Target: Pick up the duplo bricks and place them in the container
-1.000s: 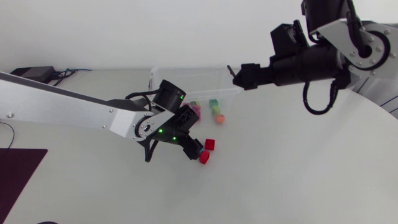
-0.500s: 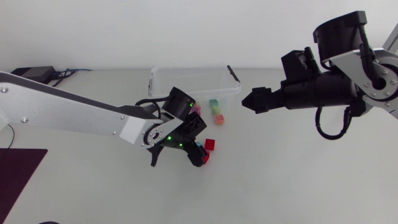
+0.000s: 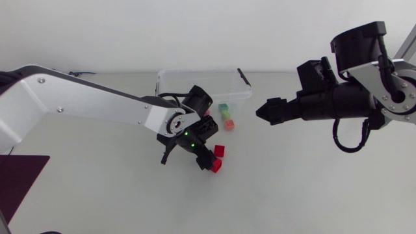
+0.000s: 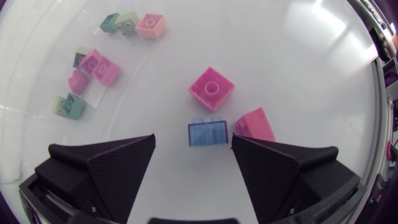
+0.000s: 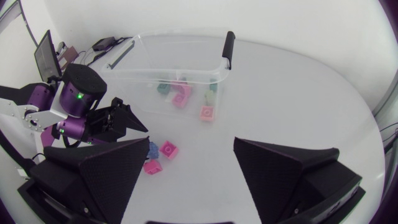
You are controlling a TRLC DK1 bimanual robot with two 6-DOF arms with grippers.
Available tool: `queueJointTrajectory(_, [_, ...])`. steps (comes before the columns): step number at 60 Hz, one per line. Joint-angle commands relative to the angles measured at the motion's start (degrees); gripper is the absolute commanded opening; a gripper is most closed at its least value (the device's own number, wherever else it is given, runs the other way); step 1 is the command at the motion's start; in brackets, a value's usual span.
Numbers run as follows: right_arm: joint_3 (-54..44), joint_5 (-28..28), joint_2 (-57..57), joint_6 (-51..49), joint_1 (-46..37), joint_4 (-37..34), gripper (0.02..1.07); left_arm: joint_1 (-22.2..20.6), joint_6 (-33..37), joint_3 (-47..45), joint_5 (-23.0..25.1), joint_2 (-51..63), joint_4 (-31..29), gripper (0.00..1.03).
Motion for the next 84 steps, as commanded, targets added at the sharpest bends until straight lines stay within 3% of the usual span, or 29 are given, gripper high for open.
queueJointTrajectory(1, [-1.7,-0.4,-0.8,-0.6,-0.4,0.6,1.0,0.5,0.1,2.7,-0.1,2.1,-1.1,0.85])
queueJointTrajectory(7, [-2.2,-0.5,-1.5,-0.6,-0.4,0.5,1.0,0.8,-0.9,5.2,0.0,3.6,-3.6,0.81])
queueJointTrajectory(13, [-3.3,-0.8,-2.9,-0.6,-0.1,0.0,1.0,1.3,-1.8,7.0,0.6,4.8,-5.8,0.69])
queueJointTrajectory(14, [-3.6,-0.8,-3.3,-0.6,-0.1,-0.1,1.0,1.4,-1.9,7.1,1.0,5.2,-6.2,0.62])
queueJointTrajectory(22, [-5.7,-0.8,-4.9,-0.6,0.2,-0.1,1.0,1.5,-2.0,7.0,1.7,6.8,-7.0,0.45])
queueJointTrajectory(29, [-7.1,-0.9,-5.9,-1.2,0.6,-0.4,1.0,1.5,-1.4,5.3,5.3,6.4,-6.9,0.28])
queueJointTrajectory(39, [-10.1,-1.4,-7.5,-2.3,2.5,-0.3,1.0,2.1,-1.0,1.5,8.1,0.5,-6.0,0.25])
queueJointTrajectory(54, [-12.7,-1.2,-8.4,-2.9,5.5,0.2,0.99,2.4,-0.6,-5.5,8.2,-12.4,-6.0,0.25])
queueJointTrajectory(68, [-12.9,-0.9,-7.7,-3.6,10.2,0.1,0.99,4.7,-3.7,2.6,9.4,-22.6,-5.8,0.25])
queueJointTrajectory(76, [-15.2,-0.4,-5.9,-5.7,15.3,4.3,0.99,7.9,-8.1,6.9,9.8,-21.5,1.8,0.25])
queueJointTrajectory(84, [-14.3,5.6,-0.7,-13.5,18.7,5.7,1.02,11.3,-11.6,10.5,9.8,-15.2,8.6,0.25])
